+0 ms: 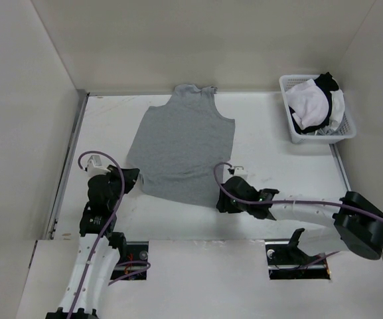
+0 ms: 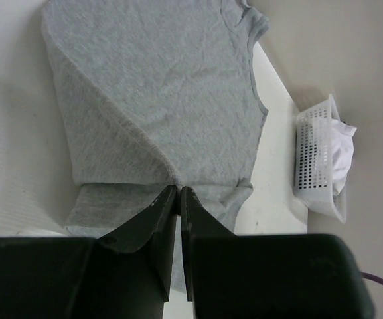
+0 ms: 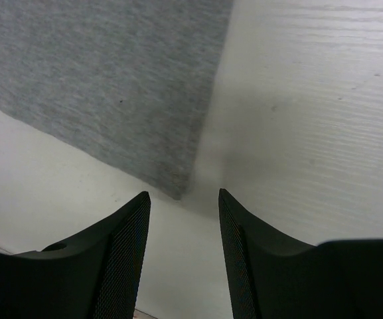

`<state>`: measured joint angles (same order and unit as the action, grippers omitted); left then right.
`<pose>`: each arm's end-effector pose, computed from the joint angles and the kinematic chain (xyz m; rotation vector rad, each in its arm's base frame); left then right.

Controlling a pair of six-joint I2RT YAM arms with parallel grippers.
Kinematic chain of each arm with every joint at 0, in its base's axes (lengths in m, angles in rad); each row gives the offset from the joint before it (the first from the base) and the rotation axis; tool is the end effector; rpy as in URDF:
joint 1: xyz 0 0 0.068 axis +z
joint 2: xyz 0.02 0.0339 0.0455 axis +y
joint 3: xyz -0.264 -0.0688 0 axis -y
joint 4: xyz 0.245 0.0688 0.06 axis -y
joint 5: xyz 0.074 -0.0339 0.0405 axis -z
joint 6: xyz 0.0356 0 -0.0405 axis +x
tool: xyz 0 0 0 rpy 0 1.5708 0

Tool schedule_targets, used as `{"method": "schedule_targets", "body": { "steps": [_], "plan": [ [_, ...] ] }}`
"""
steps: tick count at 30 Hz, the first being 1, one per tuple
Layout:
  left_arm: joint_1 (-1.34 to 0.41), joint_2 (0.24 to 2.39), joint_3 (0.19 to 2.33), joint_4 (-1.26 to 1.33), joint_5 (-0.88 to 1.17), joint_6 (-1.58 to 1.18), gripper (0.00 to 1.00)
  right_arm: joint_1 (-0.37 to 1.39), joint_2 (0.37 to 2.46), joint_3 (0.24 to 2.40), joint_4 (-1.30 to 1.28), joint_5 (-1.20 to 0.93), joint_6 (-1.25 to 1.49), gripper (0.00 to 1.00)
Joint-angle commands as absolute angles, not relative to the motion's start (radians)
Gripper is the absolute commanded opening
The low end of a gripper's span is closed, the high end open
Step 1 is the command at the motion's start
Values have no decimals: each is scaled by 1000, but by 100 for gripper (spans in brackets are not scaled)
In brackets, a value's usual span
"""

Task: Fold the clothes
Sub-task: Flatten the tank top out

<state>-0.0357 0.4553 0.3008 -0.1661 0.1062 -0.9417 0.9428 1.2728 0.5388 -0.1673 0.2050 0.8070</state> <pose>0.1378 -0.0087 0.2167 -0.7910 1.7970 -0.7568 0.1423 0.1836 0.1609 -0.0808 2.5148 0.5055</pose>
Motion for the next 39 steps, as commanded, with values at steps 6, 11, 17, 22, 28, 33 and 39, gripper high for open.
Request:
{"method": "schedule_targets", "body": {
  "steps": [6, 11, 17, 22, 28, 33, 39],
  "plan": [
    [-65, 466, 298, -60, 106, -910, 6, 1031, 1420, 653, -201, 345, 882, 46],
    [-84, 472, 304, -25, 110, -908, 6, 1058, 1457, 692, -294, 463, 933, 44],
    [-100, 494, 293, -5, 106, -910, 6, 1058, 1505, 689, -299, 468, 948, 36],
    [-97, 505, 299, -2, 106, -907, 6, 1067, 1542, 686, -293, 445, 966, 29],
    [-93, 509, 310, 3, 106, -900, 6, 1090, 1537, 680, -316, 445, 986, 39],
    [-91, 511, 313, 3, 106, -899, 6, 1107, 1506, 661, -366, 466, 1029, 32],
    [-96, 512, 322, 3, 106, -899, 6, 1124, 1496, 653, -402, 485, 1060, 34]
  ]
}}
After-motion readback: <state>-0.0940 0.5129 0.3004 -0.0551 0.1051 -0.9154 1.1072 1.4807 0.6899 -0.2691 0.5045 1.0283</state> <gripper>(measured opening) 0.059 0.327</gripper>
